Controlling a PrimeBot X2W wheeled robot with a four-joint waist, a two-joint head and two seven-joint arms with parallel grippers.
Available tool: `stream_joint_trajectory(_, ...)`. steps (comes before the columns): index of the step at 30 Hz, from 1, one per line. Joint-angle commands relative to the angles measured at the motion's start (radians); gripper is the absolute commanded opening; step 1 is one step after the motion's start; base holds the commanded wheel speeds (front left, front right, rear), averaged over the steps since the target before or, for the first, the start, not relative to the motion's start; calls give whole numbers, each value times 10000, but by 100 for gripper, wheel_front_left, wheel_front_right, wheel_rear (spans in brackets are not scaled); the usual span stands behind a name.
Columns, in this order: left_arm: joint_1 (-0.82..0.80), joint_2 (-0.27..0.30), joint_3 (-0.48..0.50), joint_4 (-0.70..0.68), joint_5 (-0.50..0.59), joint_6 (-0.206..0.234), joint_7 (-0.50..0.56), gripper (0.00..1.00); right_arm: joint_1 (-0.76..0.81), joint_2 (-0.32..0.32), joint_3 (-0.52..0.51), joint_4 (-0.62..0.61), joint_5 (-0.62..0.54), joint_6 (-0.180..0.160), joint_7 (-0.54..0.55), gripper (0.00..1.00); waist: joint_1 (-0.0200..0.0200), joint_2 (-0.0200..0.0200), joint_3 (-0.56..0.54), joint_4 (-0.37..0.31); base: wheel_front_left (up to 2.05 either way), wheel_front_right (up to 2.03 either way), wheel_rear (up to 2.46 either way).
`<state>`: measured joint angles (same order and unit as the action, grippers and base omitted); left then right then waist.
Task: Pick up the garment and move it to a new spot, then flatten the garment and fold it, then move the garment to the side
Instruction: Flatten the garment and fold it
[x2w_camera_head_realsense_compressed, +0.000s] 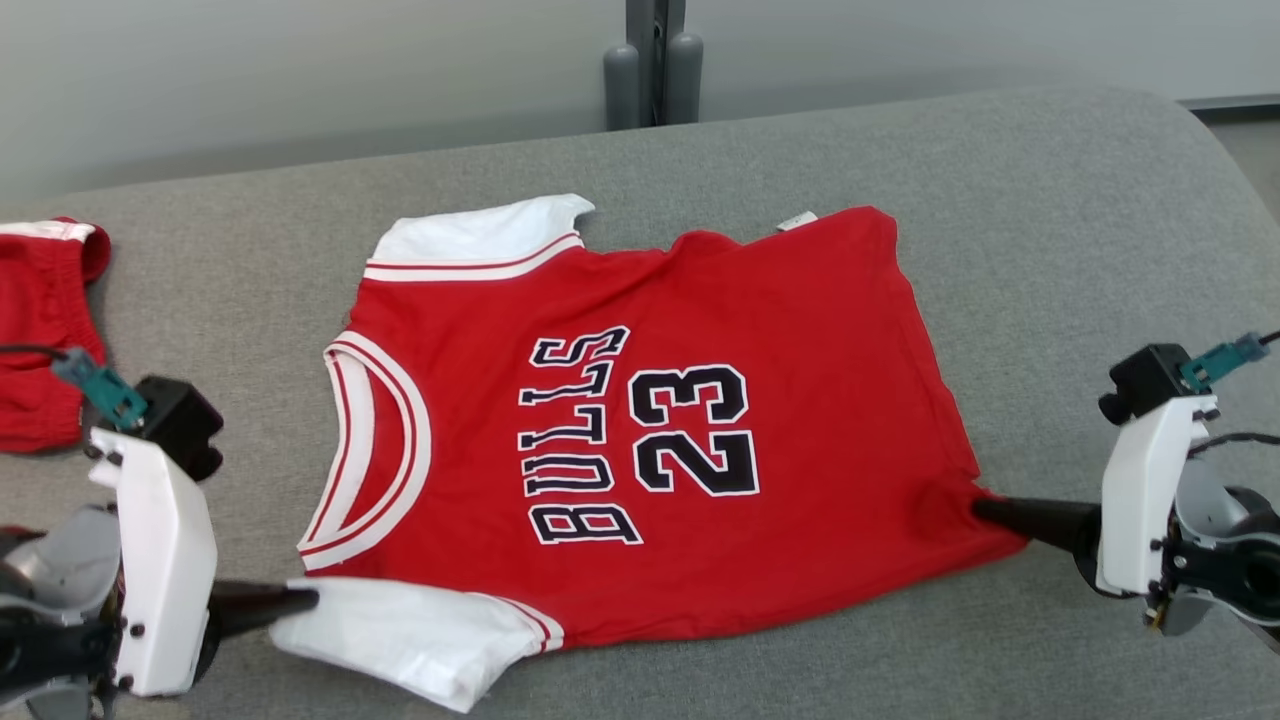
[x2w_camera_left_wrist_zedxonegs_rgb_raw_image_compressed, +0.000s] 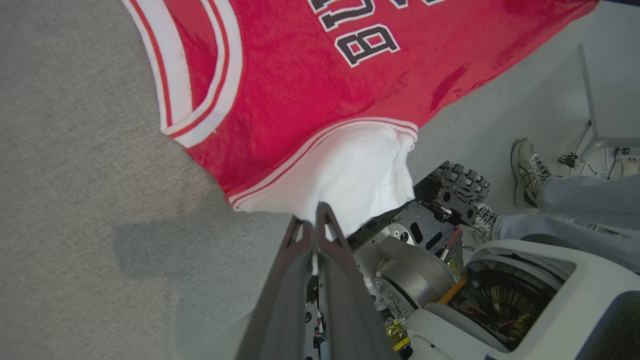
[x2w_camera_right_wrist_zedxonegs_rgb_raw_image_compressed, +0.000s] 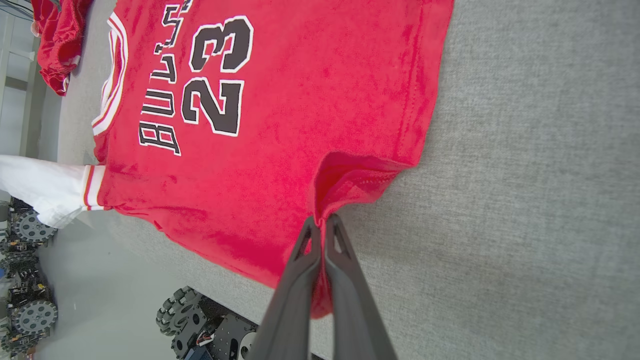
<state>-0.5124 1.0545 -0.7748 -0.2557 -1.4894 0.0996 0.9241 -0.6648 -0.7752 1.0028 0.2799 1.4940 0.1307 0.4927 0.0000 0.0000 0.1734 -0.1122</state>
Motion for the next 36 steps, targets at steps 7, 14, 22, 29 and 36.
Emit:
stream_joint_trajectory(7, -1276, -798, 197, 1157, 507, -302, 62, 0, -521, 580, -458, 630, -51, 1, -92, 0, 0, 0, 485, -211, 0, 0, 0)
stream_joint_trajectory(14, -2164, -1448, 65, 2498, 1182, -551, -8, 0, -813, 1036, -798, 1390, -71, 1, -178, 0, 0, 0, 849, -363, 0, 0, 0)
stream_joint_trajectory(22, -2634, -1689, 42, 3447, 1543, -804, -32, 0, -1100, 1534, -986, 2021, -378, 1, -226, 0, 0, 0, 1171, -540, 0, 0, 0)
stream_joint_trajectory(29, -2856, -1896, -35, 3731, 1653, -861, 28, 0, -1325, 1997, -1196, 2231, -645, 1, -575, 0, 0, 0, 1312, -583, 0, 0, 0)
stream_joint_trajectory(36, -3084, -2187, -130, 4250, 1846, -916, -63, 0, -1631, 2479, -1348, 2629, -987, 1, -709, 0, 0, 0, 1380, -647, 0, 0, 0)
